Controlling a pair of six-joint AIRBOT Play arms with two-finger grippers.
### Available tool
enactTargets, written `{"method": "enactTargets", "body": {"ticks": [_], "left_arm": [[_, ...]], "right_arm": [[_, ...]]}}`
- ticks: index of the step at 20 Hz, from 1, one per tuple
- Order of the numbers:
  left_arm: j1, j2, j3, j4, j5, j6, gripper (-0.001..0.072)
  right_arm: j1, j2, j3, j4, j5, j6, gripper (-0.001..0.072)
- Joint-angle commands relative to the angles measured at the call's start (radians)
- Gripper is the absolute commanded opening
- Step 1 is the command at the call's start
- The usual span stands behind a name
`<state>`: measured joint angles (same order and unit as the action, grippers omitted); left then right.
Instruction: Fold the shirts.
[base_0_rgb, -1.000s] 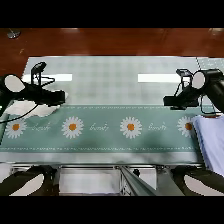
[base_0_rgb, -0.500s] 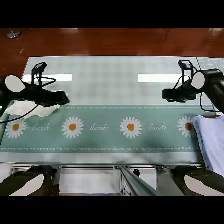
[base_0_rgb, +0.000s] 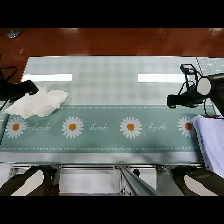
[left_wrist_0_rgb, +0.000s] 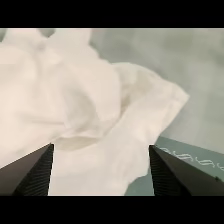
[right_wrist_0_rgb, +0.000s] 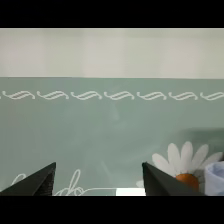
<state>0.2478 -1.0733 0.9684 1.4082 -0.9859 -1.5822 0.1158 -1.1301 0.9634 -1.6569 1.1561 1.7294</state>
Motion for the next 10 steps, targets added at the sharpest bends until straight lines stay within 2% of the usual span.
{"method": "enactTargets", "body": {"ticks": [1,5,8,9,10], "left_arm": [[0.069,-0.060,-0.085,-0.048,0.044,-0.005,0.0704],[0.059,-0.233,-0.099,-0.054,0.052,-0.021,0.0703],[0.060,-0.282,-0.098,-0.054,0.063,-0.039,0.0682],[0.060,-0.287,-0.094,-0.054,0.053,-0.032,0.0323],[0.058,-0.286,-0.086,-0.058,0.042,0.005,0.0045]], "right_arm": [[0.000,0.053,-0.063,0.080,-0.062,0.014,0.0622],[0.000,0.053,-0.087,0.108,-0.067,0.037,0.0622],[0.000,0.054,-0.087,0.115,-0.064,0.056,0.0622],[0.000,0.053,-0.087,0.117,-0.064,0.064,0.0622],[0.000,0.054,-0.087,0.124,-0.065,0.067,0.0622]]}}
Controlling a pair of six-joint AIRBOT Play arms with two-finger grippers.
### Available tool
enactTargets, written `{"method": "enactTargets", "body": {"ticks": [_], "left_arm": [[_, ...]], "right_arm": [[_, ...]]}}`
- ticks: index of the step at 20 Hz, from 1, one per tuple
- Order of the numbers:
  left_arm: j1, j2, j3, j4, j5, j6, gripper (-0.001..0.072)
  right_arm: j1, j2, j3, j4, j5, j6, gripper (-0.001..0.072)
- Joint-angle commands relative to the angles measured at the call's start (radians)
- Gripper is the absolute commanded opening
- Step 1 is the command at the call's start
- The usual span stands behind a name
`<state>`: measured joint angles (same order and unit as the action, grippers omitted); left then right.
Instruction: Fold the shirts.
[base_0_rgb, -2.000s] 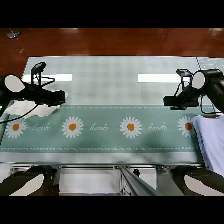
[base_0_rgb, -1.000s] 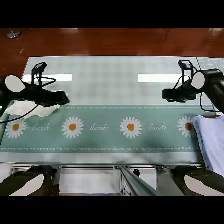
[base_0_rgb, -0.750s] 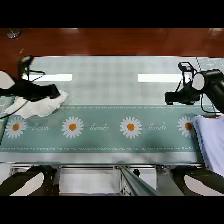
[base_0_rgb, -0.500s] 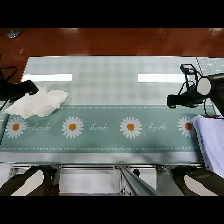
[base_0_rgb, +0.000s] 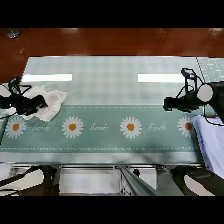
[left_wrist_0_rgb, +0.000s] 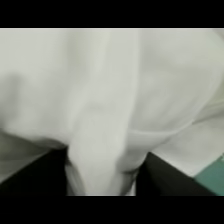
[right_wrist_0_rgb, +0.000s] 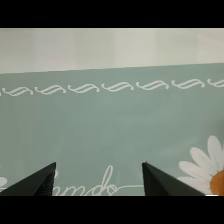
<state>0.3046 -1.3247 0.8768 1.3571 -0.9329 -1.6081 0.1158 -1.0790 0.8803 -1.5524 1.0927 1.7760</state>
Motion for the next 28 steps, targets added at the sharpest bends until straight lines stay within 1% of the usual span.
{"method": "enactTargets", "body": {"ticks": [1,4,5,7,9,10,13,15,17,19,21,22,24,26,28], "left_arm": [[0.000,-0.034,0.025,-0.017,-0.021,0.055,0.0036],[0.009,0.003,0.141,-0.120,-0.063,0.063,0.0037],[0.009,0.036,0.190,-0.183,-0.073,0.108,0.0036],[0.008,0.147,0.286,-0.360,-0.073,0.205,0.0036],[0.006,0.271,0.345,-0.491,-0.055,0.247,0.0036],[0.006,0.331,0.364,-0.533,-0.050,0.247,0.0036],[-0.010,0.486,0.445,-0.558,-0.028,0.246,0.0036],[-0.035,0.540,0.533,-0.558,-0.028,0.246,0.0036],[-0.080,0.553,0.642,-0.586,-0.028,0.245,0.0036],[-0.146,0.547,0.734,-0.639,-0.008,0.243,0.0036],[-0.241,0.546,0.765,-0.705,0.047,0.243,0.0036],[-0.302,0.545,0.765,-0.715,0.070,0.244,0.0036],[-0.420,0.530,0.756,-0.706,0.059,0.279,0.0036],[-0.537,0.517,0.689,-0.706,0.071,0.281,0.0036],[-0.681,0.509,0.548,-0.706,0.130,0.282,0.0037]], "right_arm": [[0.000,0.003,-0.004,0.027,-0.002,0.020,0.0622],[0.000,0.017,-0.003,0.024,0.009,0.032,0.0621],[0.000,0.036,-0.003,0.014,0.016,0.042,0.0621],[0.000,0.101,-0.003,-0.019,0.028,0.058,0.0621],[0.000,0.184,-0.003,-0.044,0.029,0.087,0.0621],[0.000,0.230,-0.003,-0.047,0.029,0.095,0.0621],[0.000,0.345,-0.003,-0.055,0.049,0.111,0.0620],[0.000,0.404,-0.004,-0.065,0.092,0.115,0.0620],[0.000,0.457,-0.003,-0.066,0.114,0.116,0.0620],[0.000,0.506,-0.004,-0.064,0.116,0.127,0.0620],[0.000,0.546,-0.003,-0.059,0.117,0.132,0.0619],[0.000,0.562,-0.004,-0.051,0.118,0.132,0.0620],[0.000,0.587,-0.004,-0.027,0.127,0.132,0.0620],[0.000,0.599,-0.004,-0.004,0.139,0.131,0.0620],[0.000,0.602,-0.004,-0.002,0.143,0.131,0.0620]]}}
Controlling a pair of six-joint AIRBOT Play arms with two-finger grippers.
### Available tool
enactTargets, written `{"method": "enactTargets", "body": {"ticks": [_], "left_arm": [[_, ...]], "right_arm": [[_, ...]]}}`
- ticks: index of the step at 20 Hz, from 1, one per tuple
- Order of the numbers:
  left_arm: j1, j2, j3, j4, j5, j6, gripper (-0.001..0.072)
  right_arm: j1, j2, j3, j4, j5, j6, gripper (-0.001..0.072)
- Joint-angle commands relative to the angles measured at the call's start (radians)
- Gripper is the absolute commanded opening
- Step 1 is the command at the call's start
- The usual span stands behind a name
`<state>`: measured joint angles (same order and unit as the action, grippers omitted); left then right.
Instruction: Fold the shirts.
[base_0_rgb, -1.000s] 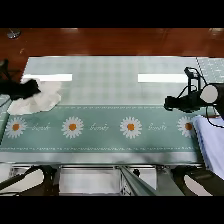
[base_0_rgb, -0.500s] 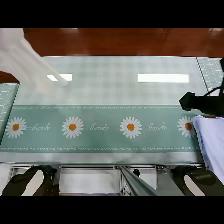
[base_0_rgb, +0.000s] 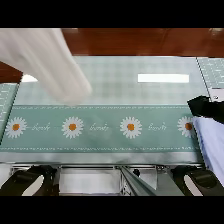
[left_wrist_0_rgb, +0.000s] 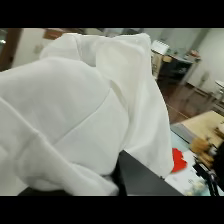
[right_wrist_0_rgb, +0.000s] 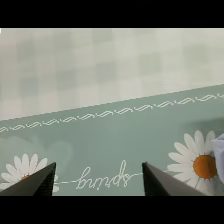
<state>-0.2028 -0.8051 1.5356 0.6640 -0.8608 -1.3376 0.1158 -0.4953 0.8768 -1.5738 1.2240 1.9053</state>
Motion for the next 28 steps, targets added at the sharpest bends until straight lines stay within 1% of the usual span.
{"method": "enactTargets", "body": {"ticks": [1,4,5,7,9,11,12,14,16,17,18,19,20,21,23,25,26,27,28], "left_arm": [[-0.238,-0.011,-0.191,-0.013,0.093,0.018,0.0037],[-0.395,-0.010,-0.448,-0.014,0.192,0.018,0.0037],[-0.418,-0.010,-0.527,-0.013,0.205,0.018,0.0037],[-0.408,-0.010,-0.658,0.002,0.191,0.018,0.0037],[-0.345,-0.010,-0.780,0.065,0.135,0.018,0.0037],[-0.255,-0.011,-0.886,0.120,0.077,0.018,0.0038],[-0.208,-0.011,-0.934,0.123,0.053,0.018,0.0038],[-0.117,-0.011,-1.020,0.127,0.037,0.018,0.0038],[-0.037,-0.011,-1.076,0.134,0.037,0.018,0.0044],[0.003,-0.011,-1.081,0.134,0.028,0.017,0.0223],[0.036,-0.011,-1.069,0.135,0.005,0.018,0.0700],[0.076,-0.011,-1.038,0.157,-0.030,0.020,0.0704],[0.130,-0.011,-0.981,0.194,-0.086,0.014,0.0703],[0.190,-0.010,-0.914,0.226,-0.150,-0.002,0.0702],[0.349,-0.010,-0.753,0.317,-0.292,-0.028,0.0701],[0.514,-0.008,-0.651,0.383,-0.389,-0.030,0.0700],[0.573,-0.002,-0.652,0.379,-0.412,-0.062,0.0700],[0.591,0.001,-0.684,0.359,-0.439,-0.069,0.0700],[0.575,-0.004,-0.739,0.341,-0.473,-0.061,0.0699]], "right_arm": [[0.000,0.018,0.000,0.020,0.012,0.002,0.0620],[0.000,0.018,0.000,0.020,0.012,0.002,0.0620],[0.000,0.018,0.000,0.020,0.012,0.002,0.0620],[0.000,0.018,-0.013,0.024,0.012,0.002,0.0620],[0.000,0.018,-0.053,0.082,0.006,0.002,0.0620],[0.000,0.018,-0.118,0.185,-0.021,-0.001,0.0620],[0.000,0.018,-0.158,0.232,-0.048,-0.005,0.0620],[0.000,0.012,-0.248,0.314,-0.124,-0.006,0.0620],[0.000,-0.037,-0.312,0.401,-0.171,-0.024,0.0620],[0.000,-0.079,-0.324,0.455,-0.188,-0.068,0.0620],[0.000,-0.123,-0.320,0.502,-0.201,-0.118,0.0621],[-0.001,-0.169,-0.301,0.538,-0.219,-0.172,0.0621],[-0.002,-0.210,-0.256,0.528,-0.222,-0.196,0.0622],[-0.018,-0.243,-0.195,0.500,-0.208,-0.200,0.0622],[-0.113,-0.280,-0.056,0.420,-0.129,-0.222,0.0622],[-0.276,-0.280,0.015,0.296,-0.046,-0.221,0.0622],[-0.364,-0.276,0.013,0.256,-0.003,-0.221,0.0621],[-0.446,-0.275,-0.010,0.256,0.042,-0.222,0.0621],[-0.500,-0.275,-0.058,0.284,0.067,-0.235,0.0622]]}}
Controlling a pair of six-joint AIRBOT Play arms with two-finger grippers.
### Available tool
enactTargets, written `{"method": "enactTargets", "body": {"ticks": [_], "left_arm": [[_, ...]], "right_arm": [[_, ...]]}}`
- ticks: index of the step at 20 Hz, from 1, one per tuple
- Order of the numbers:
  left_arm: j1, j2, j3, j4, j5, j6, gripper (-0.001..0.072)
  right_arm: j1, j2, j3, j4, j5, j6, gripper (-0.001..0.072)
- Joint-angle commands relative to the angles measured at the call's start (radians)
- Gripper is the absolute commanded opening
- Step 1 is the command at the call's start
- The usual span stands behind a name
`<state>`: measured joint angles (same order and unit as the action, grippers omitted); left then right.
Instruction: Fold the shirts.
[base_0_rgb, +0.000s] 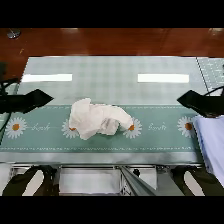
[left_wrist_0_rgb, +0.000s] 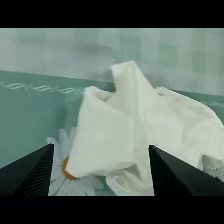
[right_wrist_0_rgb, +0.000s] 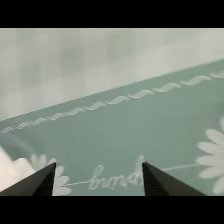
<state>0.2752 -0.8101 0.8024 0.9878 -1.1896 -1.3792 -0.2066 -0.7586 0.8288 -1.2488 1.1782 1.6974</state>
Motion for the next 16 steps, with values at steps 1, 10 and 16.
{"method": "enactTargets", "body": {"ticks": [1,10,16], "left_arm": [[0.059,-0.008,-0.084,0.000,-0.185,-0.003,0.0699],[-0.308,-0.016,-0.494,-0.380,0.119,0.164,0.0699],[-0.484,-0.137,-0.489,-0.510,0.301,0.217,0.0641]], "right_arm": [[-0.192,-0.010,-0.074,0.003,0.114,-0.057,0.0621],[0.212,-0.019,-0.365,0.219,-0.174,-0.028,0.0621],[0.476,-0.180,-0.360,0.345,-0.418,0.052,0.0621]]}}
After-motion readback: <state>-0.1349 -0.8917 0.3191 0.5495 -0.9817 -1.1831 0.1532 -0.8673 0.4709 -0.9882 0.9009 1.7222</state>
